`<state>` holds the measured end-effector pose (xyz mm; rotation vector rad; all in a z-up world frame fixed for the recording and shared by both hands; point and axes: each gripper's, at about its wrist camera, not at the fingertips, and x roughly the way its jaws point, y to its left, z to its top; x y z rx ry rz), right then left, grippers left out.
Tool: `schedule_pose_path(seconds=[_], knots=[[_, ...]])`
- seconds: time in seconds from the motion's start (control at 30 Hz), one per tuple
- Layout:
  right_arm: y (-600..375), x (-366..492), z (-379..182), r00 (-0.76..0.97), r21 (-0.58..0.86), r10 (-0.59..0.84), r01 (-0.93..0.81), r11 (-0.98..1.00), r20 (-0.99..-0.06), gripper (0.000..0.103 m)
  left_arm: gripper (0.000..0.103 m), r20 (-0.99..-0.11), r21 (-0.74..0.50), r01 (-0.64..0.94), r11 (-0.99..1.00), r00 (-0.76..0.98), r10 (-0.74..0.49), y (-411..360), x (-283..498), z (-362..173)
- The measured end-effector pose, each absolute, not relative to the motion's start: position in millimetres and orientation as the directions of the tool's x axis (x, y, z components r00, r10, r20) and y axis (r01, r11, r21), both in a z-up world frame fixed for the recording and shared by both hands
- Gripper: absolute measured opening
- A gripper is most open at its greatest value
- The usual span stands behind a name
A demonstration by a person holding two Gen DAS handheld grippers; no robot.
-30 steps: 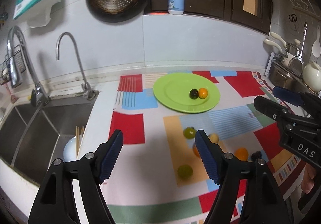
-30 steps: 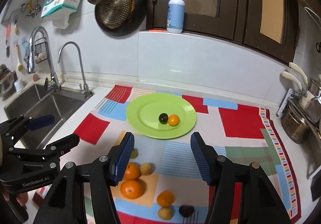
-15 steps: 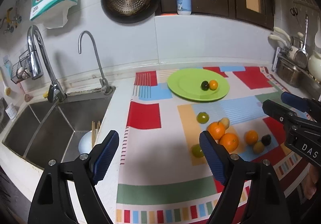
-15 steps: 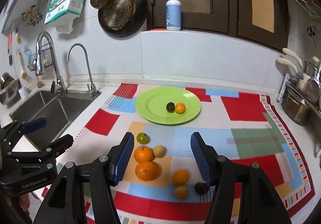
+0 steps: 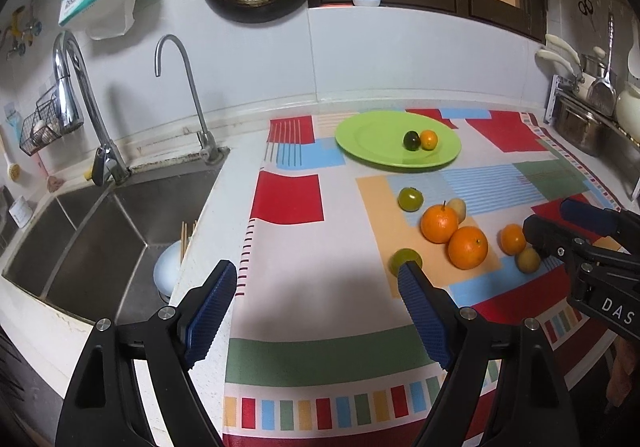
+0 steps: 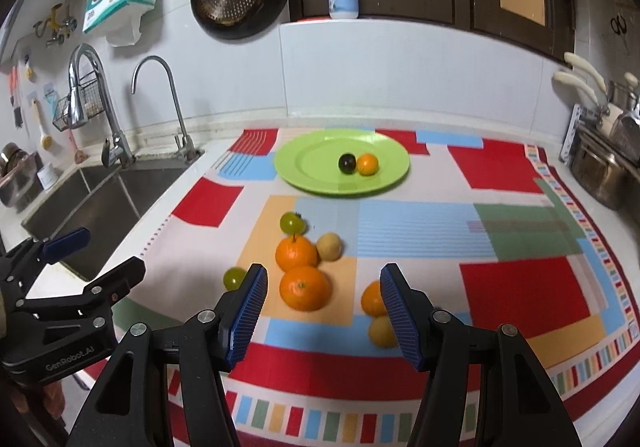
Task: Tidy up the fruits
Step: 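Move both grippers back toward the remaining fruits on the cloth, then grasp the green lime with the left gripper while the right grasps an orange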
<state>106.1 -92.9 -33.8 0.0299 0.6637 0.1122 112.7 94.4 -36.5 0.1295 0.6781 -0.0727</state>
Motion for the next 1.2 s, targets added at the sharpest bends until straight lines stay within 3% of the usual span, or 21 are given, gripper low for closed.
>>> schedule_pose_path(seconds=[0.67,1.07,1.2], knots=[[-97,114,-67,0.741,0.062,0.136,-0.127,0.990,-0.657,0.059,0.082,-0.635,0.155,0.290,0.944,0.761,-0.130,64,132,-63],[-86,140,-81,0.699,0.050,0.202,-0.233,0.971,-0.686,0.058,0.056,-0.686,0.177,0.427,0.887,0.700,-0.200,44,151,-84],[-84,147,-86,0.679,0.050,0.217,-0.256,0.965,-0.702,0.054,0.047,-0.711,0.152,0.451,0.879,0.668,-0.220,42,160,-90]])
